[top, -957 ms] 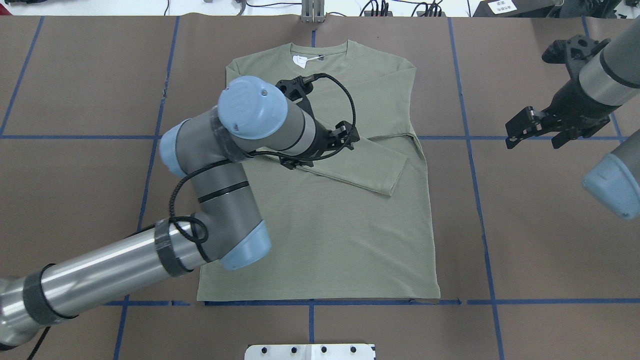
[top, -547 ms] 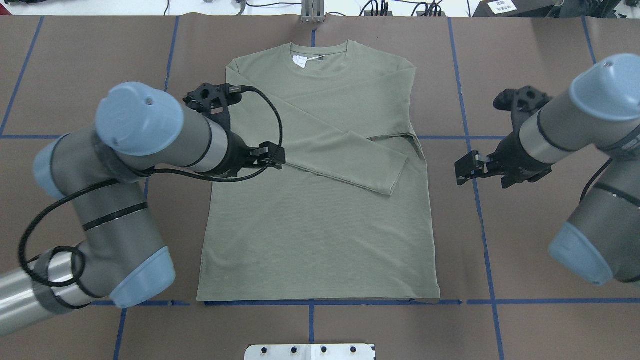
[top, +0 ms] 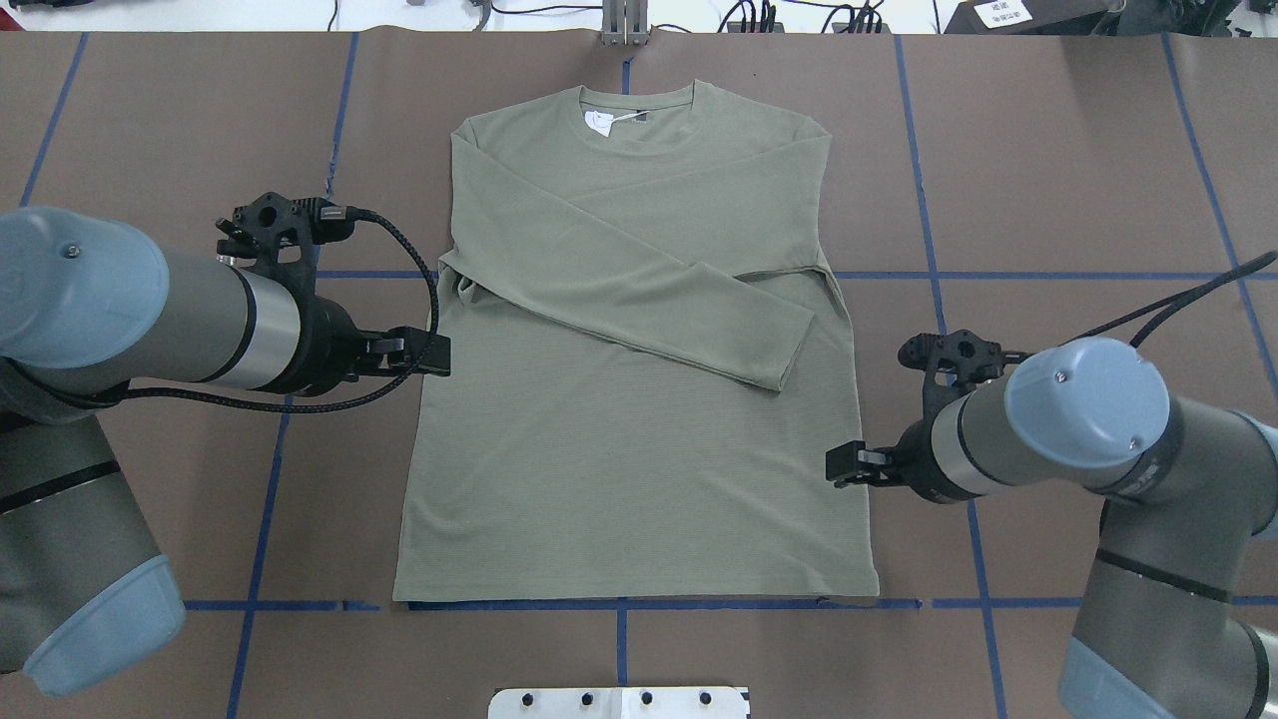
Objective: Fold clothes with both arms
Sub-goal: 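Release the sleeve with the left gripper while the right gripper moves to the hem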
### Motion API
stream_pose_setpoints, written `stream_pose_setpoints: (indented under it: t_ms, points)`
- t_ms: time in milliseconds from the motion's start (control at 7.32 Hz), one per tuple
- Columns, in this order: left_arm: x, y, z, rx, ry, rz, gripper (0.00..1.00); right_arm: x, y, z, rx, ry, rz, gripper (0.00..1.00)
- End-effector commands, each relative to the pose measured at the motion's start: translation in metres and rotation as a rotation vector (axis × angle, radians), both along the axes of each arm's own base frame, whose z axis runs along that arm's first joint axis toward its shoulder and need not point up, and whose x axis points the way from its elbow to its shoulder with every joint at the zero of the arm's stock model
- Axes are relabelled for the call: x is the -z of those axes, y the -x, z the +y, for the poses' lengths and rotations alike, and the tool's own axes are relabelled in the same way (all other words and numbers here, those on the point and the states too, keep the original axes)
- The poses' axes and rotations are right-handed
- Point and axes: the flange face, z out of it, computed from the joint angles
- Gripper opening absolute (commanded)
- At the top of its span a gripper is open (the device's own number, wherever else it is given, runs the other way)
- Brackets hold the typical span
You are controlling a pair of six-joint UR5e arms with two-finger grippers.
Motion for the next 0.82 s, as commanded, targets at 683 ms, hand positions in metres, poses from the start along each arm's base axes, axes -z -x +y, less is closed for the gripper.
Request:
stream_pose_setpoints:
  t_ms: [683]
  points:
    - [0.003,0.003,0.001,0.006,-0.006,0.005,1.0,-0.037,0.048,0.041,0.065,0.023,0.078,1.0]
